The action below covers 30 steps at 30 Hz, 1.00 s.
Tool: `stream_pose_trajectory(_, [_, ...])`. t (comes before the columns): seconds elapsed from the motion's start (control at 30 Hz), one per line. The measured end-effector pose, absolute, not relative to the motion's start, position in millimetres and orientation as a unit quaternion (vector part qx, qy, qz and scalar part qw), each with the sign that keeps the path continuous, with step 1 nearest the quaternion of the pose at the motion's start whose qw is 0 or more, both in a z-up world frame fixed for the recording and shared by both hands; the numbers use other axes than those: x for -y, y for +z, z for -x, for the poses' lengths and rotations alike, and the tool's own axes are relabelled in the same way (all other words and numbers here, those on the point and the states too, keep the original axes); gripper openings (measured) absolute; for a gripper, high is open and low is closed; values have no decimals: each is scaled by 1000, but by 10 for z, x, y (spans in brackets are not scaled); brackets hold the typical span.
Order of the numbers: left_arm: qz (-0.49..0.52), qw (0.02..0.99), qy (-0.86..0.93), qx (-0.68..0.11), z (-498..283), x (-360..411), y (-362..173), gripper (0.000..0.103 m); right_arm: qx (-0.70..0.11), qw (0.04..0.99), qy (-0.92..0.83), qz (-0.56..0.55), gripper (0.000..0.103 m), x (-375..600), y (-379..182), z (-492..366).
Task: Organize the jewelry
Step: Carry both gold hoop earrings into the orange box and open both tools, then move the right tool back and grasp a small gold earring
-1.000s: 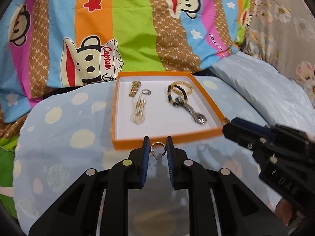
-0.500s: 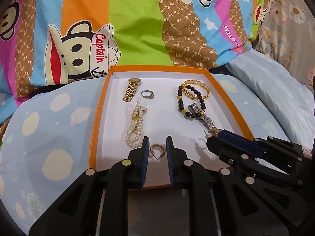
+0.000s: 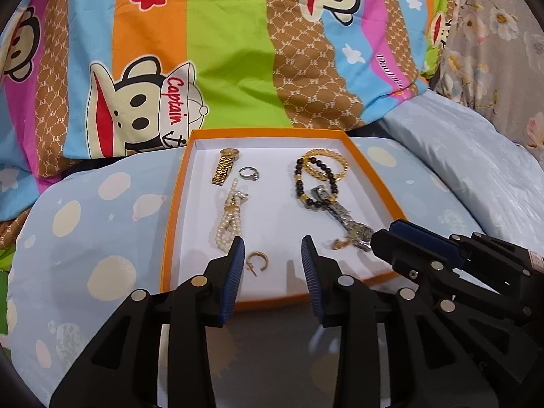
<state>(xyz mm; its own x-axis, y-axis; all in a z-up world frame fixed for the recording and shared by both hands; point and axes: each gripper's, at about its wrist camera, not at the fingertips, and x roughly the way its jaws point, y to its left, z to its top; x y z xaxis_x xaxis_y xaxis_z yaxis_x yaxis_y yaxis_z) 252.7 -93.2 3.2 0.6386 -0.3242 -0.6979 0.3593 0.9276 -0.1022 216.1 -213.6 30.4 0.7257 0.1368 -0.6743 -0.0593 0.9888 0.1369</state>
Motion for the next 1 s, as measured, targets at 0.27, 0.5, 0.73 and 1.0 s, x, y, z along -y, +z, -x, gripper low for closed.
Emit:
stream_pose_trajectory(0.27, [-27, 903, -218, -369, -2017, 986, 241, 37, -338, 938, 47, -57, 19, 2183, 534, -1540])
stream_pose_trajectory(0.5, [-30, 903, -229, -363, -1508, 831, 285, 46, -338, 937, 50, -68, 29, 2208, 498, -888])
stream_pose_trajectory(0.73, [-23, 896, -215, -388, -1068, 441, 49, 47, -377, 922, 69, -52, 29, 2039, 168, -277])
stream_pose_trajectory(1.0, [-6, 890, -194, -413, -769, 72, -176, 47, -404, 905, 127, -29, 29, 1532, -48, 75])
